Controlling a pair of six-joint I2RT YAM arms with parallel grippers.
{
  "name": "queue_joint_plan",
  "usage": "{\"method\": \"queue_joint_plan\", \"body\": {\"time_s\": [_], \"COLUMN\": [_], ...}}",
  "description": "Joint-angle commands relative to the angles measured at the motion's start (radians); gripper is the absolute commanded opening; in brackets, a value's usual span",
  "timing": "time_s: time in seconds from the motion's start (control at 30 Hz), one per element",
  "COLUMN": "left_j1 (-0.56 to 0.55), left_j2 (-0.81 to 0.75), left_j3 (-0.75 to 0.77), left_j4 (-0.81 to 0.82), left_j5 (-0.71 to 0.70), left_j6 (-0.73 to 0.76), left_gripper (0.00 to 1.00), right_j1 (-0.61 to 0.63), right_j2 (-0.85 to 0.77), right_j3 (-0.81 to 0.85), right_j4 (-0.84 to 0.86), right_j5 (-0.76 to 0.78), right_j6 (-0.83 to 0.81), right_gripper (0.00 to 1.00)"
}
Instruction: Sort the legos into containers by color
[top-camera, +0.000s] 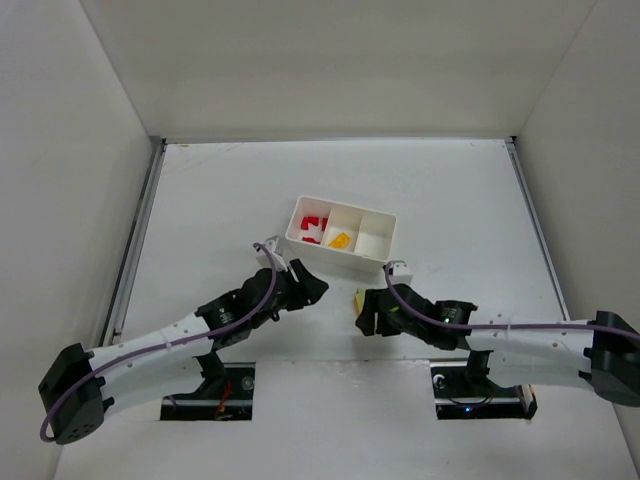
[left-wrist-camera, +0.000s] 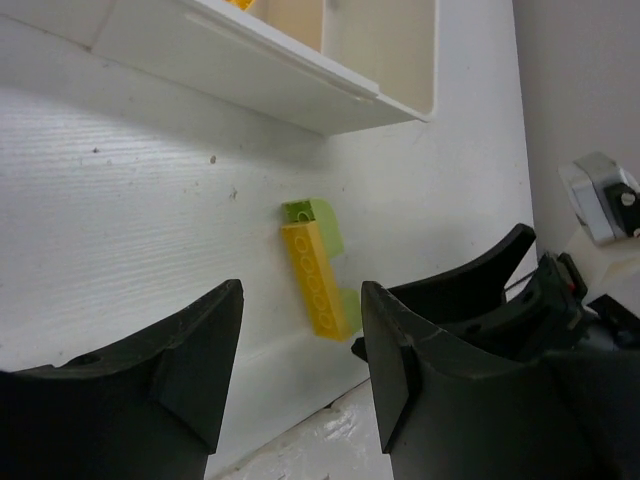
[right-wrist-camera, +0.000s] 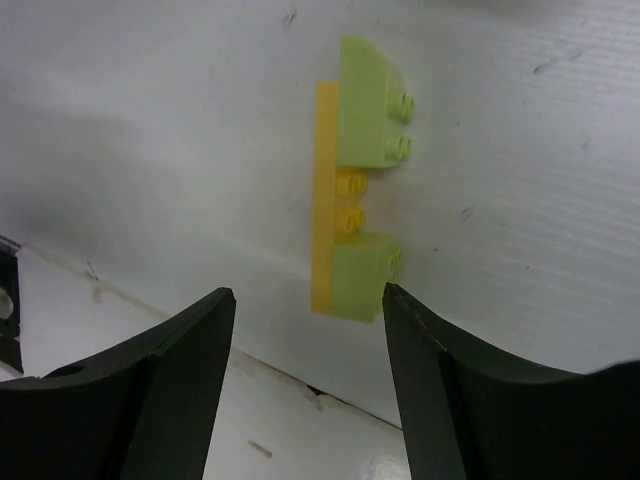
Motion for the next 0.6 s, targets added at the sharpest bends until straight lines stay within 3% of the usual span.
{"method": "queue_joint_plan", "body": {"time_s": [0.0, 0.3, 0.57], "left_j1": [0.036, 0.036, 0.064], "left_j2": [-0.008, 0.0, 0.043], "left_j3": [-0.057, -0.07, -0.125], "left_j4": [0.081, 0.122, 0.216], "left_j5": [0.07, 0.141, 0.224], "left_j6": [-0.091, -0.126, -0.189], "left_gripper": [0.48, 0.52, 0.53], "right_j1": [0.027, 0.03, 0.03], "right_j2": [0.027, 0.154, 0.179], "right_j3": [-0.008, 0.049, 0.039], "right_j4": [-0.019, -0.033, 0.039], "right_j5": [0.03, 0.104, 0.107], "right_j6": [0.075, 0.072, 0.055], "right_gripper": [0.67, 0.63, 0.36]}}
